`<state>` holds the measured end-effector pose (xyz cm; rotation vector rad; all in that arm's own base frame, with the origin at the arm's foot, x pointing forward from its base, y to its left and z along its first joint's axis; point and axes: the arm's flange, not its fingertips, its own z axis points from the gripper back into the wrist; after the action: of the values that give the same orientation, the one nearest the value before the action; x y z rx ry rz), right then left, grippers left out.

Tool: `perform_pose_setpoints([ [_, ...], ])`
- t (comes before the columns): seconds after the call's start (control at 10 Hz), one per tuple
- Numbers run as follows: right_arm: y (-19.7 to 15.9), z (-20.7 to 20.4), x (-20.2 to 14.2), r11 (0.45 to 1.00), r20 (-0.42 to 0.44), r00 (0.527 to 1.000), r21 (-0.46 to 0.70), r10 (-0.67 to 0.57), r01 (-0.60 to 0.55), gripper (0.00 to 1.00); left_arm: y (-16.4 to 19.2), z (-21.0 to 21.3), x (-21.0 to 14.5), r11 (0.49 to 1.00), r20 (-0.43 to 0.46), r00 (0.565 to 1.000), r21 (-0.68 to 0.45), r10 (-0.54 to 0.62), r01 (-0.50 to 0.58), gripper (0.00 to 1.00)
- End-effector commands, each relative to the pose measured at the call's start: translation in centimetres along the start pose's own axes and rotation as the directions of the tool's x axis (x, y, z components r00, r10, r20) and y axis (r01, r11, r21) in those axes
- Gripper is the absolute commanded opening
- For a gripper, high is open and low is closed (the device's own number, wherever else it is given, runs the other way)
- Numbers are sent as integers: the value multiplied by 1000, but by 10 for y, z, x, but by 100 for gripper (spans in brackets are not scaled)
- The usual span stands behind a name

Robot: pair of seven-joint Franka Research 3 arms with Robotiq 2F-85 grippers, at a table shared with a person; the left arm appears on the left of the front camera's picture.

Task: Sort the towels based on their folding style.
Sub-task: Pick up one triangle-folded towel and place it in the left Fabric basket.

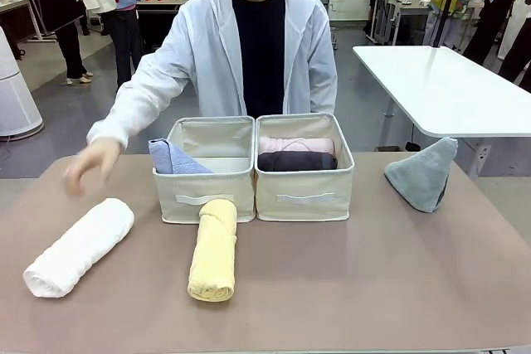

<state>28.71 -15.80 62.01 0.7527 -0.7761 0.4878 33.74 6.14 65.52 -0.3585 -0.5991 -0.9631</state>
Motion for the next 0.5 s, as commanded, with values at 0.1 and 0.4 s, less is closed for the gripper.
perform_pose_setpoints([
  [0.1,-1,-2,1,1000,23,1000,21,12,-13,100,-4,-14,-7,1000,-2,1000,19,-2,2,100],
  [0.4,-1,-2,1,1000,23,1000,21,12,-13,100,-2,-6,-6,1000,5,1000,5,8,-8,100],
])
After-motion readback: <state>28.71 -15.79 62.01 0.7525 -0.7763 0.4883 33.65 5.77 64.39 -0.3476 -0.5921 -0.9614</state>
